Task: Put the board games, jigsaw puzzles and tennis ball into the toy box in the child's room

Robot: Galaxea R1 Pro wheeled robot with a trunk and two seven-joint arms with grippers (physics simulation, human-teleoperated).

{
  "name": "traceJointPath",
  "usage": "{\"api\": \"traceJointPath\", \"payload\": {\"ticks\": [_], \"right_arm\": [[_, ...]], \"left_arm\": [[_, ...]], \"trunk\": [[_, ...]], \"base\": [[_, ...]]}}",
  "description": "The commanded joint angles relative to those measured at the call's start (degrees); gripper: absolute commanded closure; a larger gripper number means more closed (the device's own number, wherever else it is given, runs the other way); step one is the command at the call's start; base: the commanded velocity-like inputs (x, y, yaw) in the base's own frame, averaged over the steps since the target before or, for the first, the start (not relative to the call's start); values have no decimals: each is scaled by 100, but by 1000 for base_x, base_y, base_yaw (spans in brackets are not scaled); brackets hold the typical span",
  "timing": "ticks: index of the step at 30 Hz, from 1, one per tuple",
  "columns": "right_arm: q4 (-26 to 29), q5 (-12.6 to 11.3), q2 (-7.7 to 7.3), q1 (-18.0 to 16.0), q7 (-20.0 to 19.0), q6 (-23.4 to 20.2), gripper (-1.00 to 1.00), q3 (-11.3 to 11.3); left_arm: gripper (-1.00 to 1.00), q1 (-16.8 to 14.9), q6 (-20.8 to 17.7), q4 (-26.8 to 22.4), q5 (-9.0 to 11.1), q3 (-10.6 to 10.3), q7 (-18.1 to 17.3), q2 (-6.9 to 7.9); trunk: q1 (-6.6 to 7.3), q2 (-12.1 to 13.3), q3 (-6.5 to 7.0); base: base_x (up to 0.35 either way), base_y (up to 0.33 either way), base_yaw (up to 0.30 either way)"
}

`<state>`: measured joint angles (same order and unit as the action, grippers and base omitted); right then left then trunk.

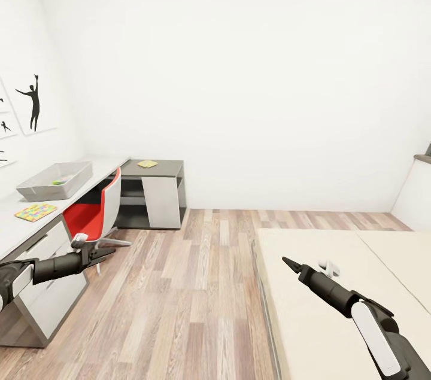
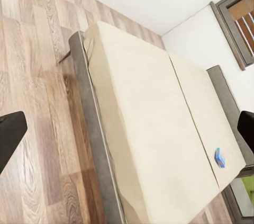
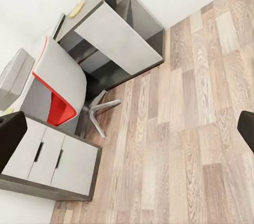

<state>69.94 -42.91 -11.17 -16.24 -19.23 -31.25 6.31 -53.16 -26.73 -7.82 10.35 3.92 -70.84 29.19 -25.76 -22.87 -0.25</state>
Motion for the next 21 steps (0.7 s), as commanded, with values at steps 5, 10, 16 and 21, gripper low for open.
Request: {"api": "traceJointPath", "payload": {"ticks": [5, 10, 16, 21], "right_arm": [[0, -25, 1, -2, -10, -39, -100, 9], [2, -25, 1, -2, -10, -39, -100, 9], [2, -25, 1, -2, -10, -39, -100, 10], [2, -25, 2, -2, -10, -39, -100, 11]], "left_arm": [[-100, -1, -60, 0, -24, 38, -18, -2], [-100, -1, -60, 0, -24, 38, -18, -2], [-100, -1, -60, 0, -24, 38, -18, -1], [-100, -1, -60, 0, -24, 38, -18, -1]], "trunk": [[-2, -4, -3], [-2, -4, -2], [-2, -4, 7], [-2, -4, 9]], "base": [[0, 0, 0], [0, 0, -11], [0, 0, -81], [0, 0, -21]]}}
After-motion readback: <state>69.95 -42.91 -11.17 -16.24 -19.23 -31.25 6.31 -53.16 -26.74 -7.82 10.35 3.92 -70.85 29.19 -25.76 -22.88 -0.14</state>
